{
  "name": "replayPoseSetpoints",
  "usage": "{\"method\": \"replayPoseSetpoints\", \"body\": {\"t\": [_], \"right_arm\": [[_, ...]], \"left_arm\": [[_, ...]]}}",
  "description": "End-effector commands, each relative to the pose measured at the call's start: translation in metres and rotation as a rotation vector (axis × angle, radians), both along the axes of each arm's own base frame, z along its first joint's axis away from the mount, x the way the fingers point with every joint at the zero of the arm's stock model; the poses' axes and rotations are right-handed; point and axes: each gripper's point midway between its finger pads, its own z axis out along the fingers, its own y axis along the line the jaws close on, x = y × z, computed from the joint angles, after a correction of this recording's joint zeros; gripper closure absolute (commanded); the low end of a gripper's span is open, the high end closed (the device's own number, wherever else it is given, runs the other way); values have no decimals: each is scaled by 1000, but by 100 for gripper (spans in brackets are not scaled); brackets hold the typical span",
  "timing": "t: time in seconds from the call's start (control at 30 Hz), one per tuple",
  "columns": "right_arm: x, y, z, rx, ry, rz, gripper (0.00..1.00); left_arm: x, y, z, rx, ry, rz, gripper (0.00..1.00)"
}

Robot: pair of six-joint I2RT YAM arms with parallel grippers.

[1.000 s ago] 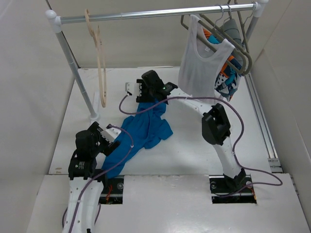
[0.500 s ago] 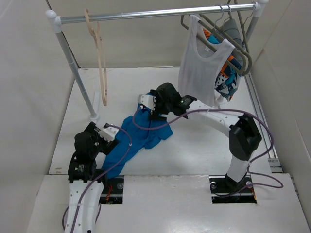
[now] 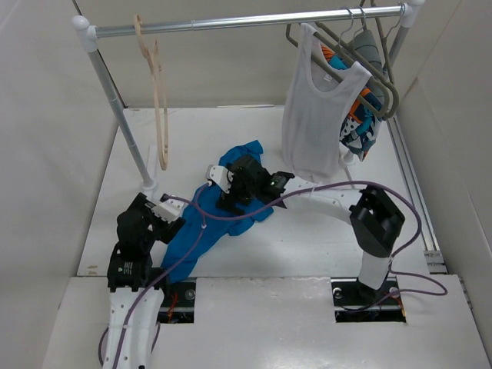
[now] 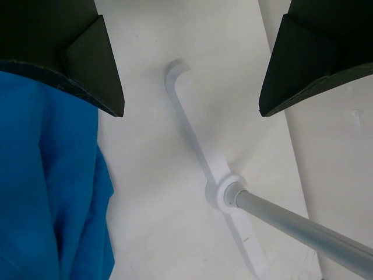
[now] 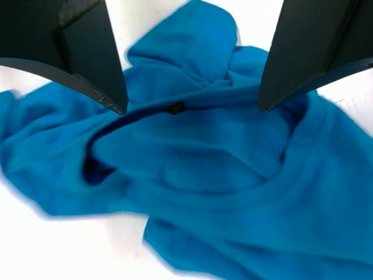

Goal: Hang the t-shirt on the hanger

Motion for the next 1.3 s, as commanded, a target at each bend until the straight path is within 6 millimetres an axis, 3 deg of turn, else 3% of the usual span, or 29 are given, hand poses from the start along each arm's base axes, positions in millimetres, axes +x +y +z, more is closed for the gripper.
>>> {"method": "replayPoseSetpoints", "body": {"t": [0.0, 0.13, 0.17, 0.2, 0.23, 0.3, 0.43, 0.5, 0.57, 0.63, 0.67, 0.73, 0.8, 0.83, 0.9, 0.93, 1.03, 1.07, 1.27], "right_arm": [[6, -5, -43, -39, 93, -118, 4], [-10, -5, -92, -81, 216, -67, 19], [-13, -4, -94, -74, 224, -56, 24], [-9, -8, -93, -65, 220, -66, 43], [-9, -12, -84, -58, 203, -75, 54], [-8, -32, -86, -88, 182, -123, 84], [6, -83, -81, -114, 148, -195, 99], [23, -102, -69, -155, 53, -153, 99], [25, -112, -70, -232, 15, -77, 95], [41, -110, -47, -277, -97, 28, 76], [37, -110, -40, -304, -109, 68, 54], [45, -96, -4, -299, -202, 134, 39], [40, -88, 22, -272, -227, 162, 22], [37, -79, 60, -202, -282, 173, 3], [32, -75, 105, -124, -339, 152, 0], [21, -69, 153, -36, -393, 140, 0], [2, -64, 228, 94, -481, 110, 0], [-7, -65, 273, 178, -536, 93, 0], [-64, -39, 411, 545, -709, 136, 0]], "left_arm": [[0, 4, 26, 18, -79, 15, 0], [-7, 4, 28, 26, -84, 11, 0], [-7, 4, 28, 26, -85, 11, 0], [-8, 6, 30, 31, -95, 21, 0], [-9, 6, 32, 31, -95, 21, 0], [-10, 6, 34, 39, -107, 17, 0], [-10, 6, 40, 40, -127, 18, 0], [-10, 6, 40, 40, -127, 18, 0], [-10, 6, 40, 40, -127, 18, 0], [-10, 6, 40, 40, -127, 18, 0], [-10, 6, 40, 40, -127, 18, 0], [-9, 6, 42, 40, -136, 18, 0], [-9, 6, 42, 31, -135, 21, 0], [-10, 5, 44, 20, -145, 27, 0], [-10, 5, 43, 9, -144, 32, 0], [-11, 6, 46, 13, -156, 40, 0], [-11, 6, 43, -4, -168, 48, 0], [-10, 6, 51, -5, -208, 48, 0], [-6, 5, 59, -79, -262, 85, 0]]}}
